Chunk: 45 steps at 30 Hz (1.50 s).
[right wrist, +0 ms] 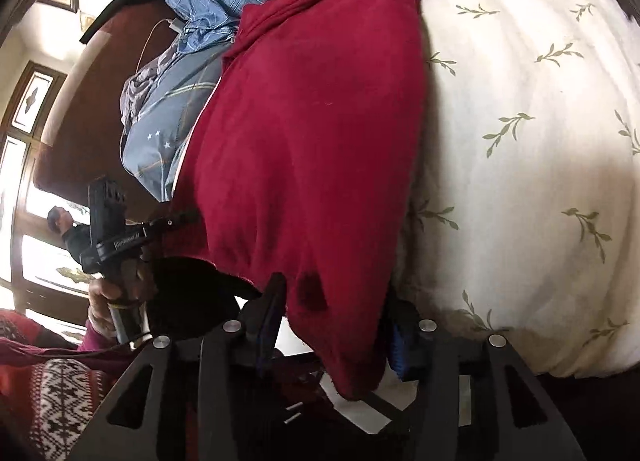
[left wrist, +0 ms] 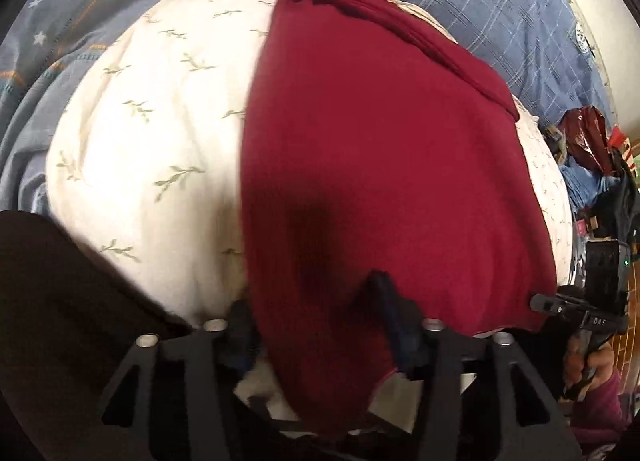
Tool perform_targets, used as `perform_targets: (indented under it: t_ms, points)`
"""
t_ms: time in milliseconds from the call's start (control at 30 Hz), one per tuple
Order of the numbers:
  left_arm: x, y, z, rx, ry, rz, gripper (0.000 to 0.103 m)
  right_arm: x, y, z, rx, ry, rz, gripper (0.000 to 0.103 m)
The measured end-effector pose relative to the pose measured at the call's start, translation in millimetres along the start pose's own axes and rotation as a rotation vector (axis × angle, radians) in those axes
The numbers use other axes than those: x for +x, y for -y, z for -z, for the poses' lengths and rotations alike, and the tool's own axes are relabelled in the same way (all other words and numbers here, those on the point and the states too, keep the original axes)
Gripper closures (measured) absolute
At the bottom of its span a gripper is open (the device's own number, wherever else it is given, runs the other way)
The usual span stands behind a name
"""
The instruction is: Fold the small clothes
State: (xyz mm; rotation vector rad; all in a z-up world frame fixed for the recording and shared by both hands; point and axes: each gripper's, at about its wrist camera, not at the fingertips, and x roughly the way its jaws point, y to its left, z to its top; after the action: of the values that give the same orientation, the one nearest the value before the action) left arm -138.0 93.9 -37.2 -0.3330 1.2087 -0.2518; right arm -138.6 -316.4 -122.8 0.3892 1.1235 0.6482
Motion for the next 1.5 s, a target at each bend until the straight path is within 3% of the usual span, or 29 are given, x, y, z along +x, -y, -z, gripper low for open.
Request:
perform_targets:
  t_ms: [33,100,200,267,333,500,767,1000,1367,1467,1500]
  points:
    - [2,3,0,0.014,0.001,-0.014,0.043,-1,0,0,-0.001,-0.004,-0.001,0.062]
    - [7,12,1,0.072,-0.004,-0.060,0.046,-6,4,2,-0.025,-0.016,-0.003,0.082]
    - [6,21,1,0.130,0.004,-0.119,0.087,-12,-9,-1,-0.071,0.013,0.008,0.093]
    - [0,18,-5,0.098,-0.006,-0.057,0.095,-22,-17,-6,-0.088,0.051,-0.018,0.093]
    - [-7,19,-13,0.101,-0.003,-0.024,0.095,-32,-26,-13,-0.116,0.087,-0.028,0.094]
    - [-50,29,-53,0.131,0.125,0.053,0.095,-60,-48,-44,-0.187,0.191,-0.056,0.094]
    - [-77,34,-130,0.112,0.303,0.067,0.097,-81,-58,-128,-0.183,0.399,-0.073,0.094]
    - [-37,44,-195,0.066,0.359,0.041,0.097,-70,-32,-211,-0.105,0.468,0.015,0.094]
    - [66,29,-294,-0.029,0.316,0.038,0.097,-28,30,-304,0.020,0.424,0.073,0.093]
    - [90,20,-312,-0.038,0.278,0.039,0.087,-16,57,-321,0.113,0.400,0.048,0.091]
    - [95,16,-317,-0.046,0.271,0.049,0.076,-15,64,-325,0.140,0.396,0.029,0.089]
